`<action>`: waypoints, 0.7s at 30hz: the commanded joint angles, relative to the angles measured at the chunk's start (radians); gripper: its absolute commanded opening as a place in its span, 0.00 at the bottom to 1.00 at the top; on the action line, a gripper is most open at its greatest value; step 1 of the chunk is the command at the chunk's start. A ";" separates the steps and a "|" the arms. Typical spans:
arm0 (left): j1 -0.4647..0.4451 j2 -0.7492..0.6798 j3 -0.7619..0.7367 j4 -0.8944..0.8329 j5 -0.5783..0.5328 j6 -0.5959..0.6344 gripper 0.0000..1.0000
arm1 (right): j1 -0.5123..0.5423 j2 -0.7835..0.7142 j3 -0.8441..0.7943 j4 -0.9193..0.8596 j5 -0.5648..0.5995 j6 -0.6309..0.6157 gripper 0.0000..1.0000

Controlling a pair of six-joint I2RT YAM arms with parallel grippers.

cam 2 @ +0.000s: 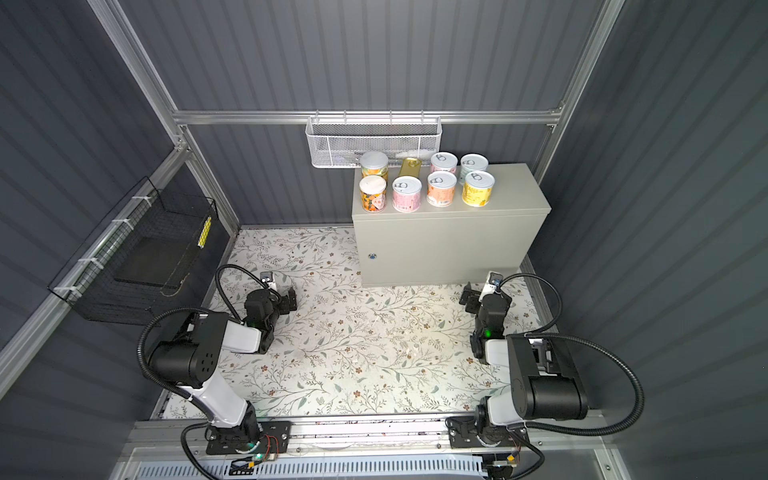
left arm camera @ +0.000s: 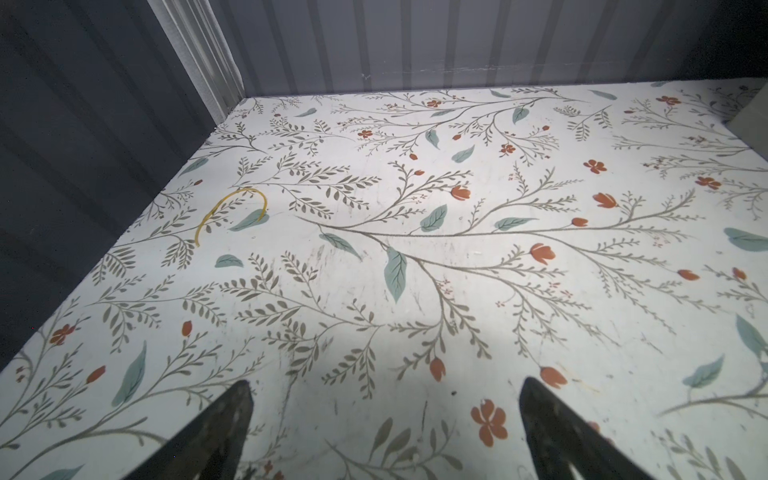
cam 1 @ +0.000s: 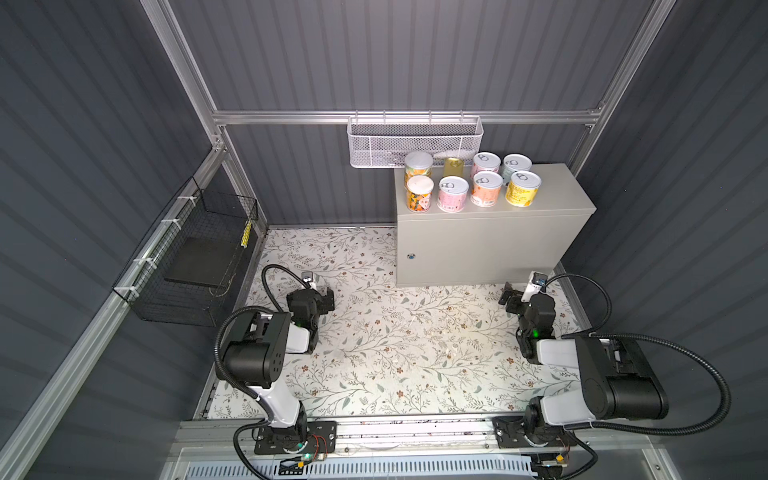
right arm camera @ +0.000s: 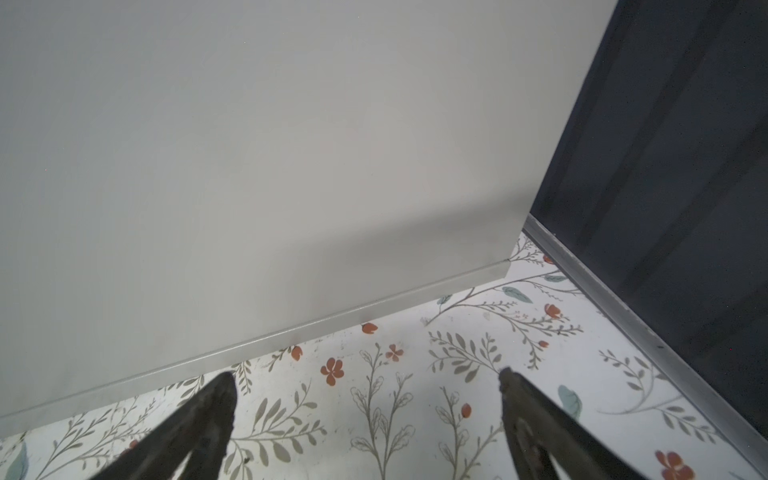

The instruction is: Place and organize the canned foods onto the counter

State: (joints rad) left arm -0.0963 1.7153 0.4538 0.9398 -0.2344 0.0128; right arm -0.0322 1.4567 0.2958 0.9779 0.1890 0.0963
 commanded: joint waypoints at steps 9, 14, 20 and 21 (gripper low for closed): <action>0.004 0.004 0.013 -0.004 0.009 0.021 1.00 | -0.003 0.002 0.005 0.043 0.001 -0.010 0.99; 0.004 0.004 0.012 -0.004 0.009 0.021 1.00 | -0.003 0.001 0.005 0.042 0.001 -0.010 0.99; 0.004 0.004 0.012 -0.004 0.009 0.021 1.00 | -0.003 0.004 0.013 0.031 0.000 -0.009 0.99; 0.004 0.004 0.012 -0.004 0.009 0.021 1.00 | -0.003 0.005 0.015 0.026 -0.001 -0.009 0.99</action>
State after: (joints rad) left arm -0.0967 1.7153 0.4538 0.9352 -0.2337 0.0162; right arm -0.0322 1.4578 0.2958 0.9943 0.1864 0.0959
